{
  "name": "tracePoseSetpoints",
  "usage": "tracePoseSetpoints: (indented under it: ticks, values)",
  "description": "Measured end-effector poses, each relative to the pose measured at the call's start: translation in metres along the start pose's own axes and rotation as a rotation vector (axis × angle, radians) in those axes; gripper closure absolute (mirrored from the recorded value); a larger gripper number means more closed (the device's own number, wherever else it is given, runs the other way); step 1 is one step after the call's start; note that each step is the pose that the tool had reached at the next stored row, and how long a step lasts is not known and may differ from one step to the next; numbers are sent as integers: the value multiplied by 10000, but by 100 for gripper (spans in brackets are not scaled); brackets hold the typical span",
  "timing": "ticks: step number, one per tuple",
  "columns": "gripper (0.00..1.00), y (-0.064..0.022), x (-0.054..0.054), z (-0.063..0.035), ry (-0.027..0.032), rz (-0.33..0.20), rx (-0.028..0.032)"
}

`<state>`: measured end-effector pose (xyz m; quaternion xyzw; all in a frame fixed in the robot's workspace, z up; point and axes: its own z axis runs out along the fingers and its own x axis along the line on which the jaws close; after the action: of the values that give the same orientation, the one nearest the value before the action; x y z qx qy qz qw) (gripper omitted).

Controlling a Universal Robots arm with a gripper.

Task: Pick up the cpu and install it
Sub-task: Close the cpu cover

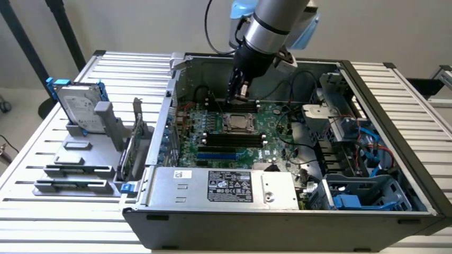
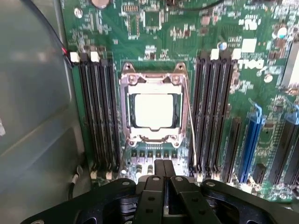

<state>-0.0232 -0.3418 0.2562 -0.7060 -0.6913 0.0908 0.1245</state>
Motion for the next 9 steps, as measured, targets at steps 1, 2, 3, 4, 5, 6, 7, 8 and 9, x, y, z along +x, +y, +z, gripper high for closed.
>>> tracePoseSetpoints:
  ticks: [1,2,3,4,5,6,7,8,9]
  values:
    - [89,-33,-2,15,0,1,37]
    - [89,-66,-3,29,0,4,68]
    - [89,-90,-4,38,0,6,90]
    - [89,-107,-5,43,-4,6,95]
    - [89,-115,-5,45,-5,6,98]
    - [89,-115,-5,45,-5,6,98]
    - [89,-115,-4,46,-2,5,97]
    - [89,-115,-5,46,-1,5,97]
    - [89,-115,-5,46,-1,5,97]
